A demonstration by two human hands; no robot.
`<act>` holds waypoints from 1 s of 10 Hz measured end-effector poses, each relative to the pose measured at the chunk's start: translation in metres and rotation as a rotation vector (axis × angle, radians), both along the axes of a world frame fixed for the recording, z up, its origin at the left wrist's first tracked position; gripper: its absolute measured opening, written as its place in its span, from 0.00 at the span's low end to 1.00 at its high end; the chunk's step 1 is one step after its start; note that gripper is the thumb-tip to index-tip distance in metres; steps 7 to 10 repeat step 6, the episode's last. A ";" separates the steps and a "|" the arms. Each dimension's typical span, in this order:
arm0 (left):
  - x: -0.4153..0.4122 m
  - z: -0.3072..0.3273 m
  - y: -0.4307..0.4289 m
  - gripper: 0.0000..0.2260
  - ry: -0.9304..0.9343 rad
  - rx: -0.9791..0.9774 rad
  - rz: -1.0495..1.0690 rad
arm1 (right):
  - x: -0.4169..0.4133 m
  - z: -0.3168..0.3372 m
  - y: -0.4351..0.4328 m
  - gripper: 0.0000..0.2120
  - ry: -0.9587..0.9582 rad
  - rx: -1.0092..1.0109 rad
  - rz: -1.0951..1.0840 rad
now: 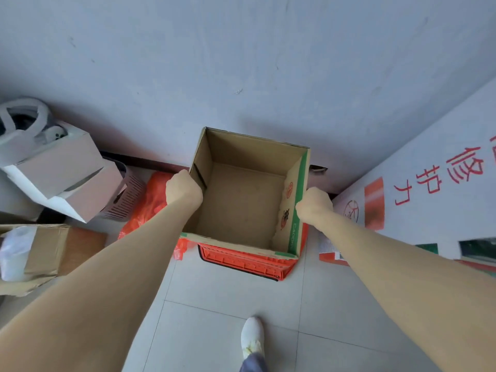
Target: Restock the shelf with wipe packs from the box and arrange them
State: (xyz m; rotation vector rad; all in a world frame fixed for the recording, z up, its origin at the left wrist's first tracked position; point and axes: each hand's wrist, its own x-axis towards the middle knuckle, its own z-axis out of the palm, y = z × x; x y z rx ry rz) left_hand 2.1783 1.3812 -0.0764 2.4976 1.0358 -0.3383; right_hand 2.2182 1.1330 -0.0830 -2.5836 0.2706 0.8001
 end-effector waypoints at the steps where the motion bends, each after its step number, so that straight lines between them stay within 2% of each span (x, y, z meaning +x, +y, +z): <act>1: 0.003 -0.017 0.001 0.15 0.003 -0.002 -0.006 | -0.001 -0.021 0.000 0.11 0.037 -0.008 -0.006; 4: 0.013 -0.030 -0.017 0.19 -0.042 -0.021 -0.028 | 0.000 -0.042 -0.019 0.11 0.072 -0.039 -0.057; 6: -0.002 -0.020 -0.019 0.22 -0.041 -0.108 0.009 | -0.006 -0.024 -0.019 0.06 -0.026 -0.002 -0.054; 10: -0.002 -0.020 -0.019 0.22 -0.041 -0.108 0.009 | -0.006 -0.024 -0.019 0.06 -0.026 -0.002 -0.054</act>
